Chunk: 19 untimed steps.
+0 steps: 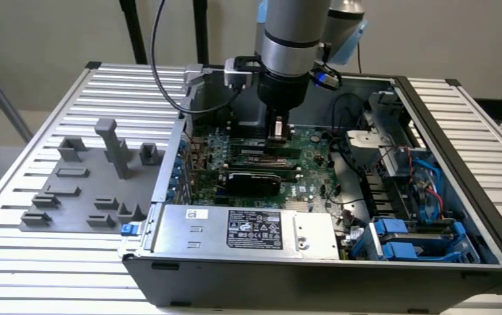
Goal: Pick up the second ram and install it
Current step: 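Insert the second ram into the second slot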
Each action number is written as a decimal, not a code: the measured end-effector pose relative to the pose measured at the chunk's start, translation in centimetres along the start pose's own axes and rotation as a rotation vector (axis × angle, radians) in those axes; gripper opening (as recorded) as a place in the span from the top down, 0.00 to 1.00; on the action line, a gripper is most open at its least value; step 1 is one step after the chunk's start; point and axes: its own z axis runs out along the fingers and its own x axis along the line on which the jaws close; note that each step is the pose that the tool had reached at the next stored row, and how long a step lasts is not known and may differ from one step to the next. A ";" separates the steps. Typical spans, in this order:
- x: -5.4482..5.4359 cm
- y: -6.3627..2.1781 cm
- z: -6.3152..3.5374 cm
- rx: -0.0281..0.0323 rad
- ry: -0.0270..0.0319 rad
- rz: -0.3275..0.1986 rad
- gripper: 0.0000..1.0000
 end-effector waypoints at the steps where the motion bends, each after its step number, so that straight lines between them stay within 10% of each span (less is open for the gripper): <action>1: 0.0 0.00 0.18 0.0001 -0.0002 0.003 1.00; 4: -0.2 -0.04 1.91 0.0013 -0.0008 0.023 1.00; 8: -0.2 0.35 2.50 0.0208 -0.0017 0.012 1.00; 19: -0.2 0.44 2.73 0.0209 -0.0013 -0.024 1.00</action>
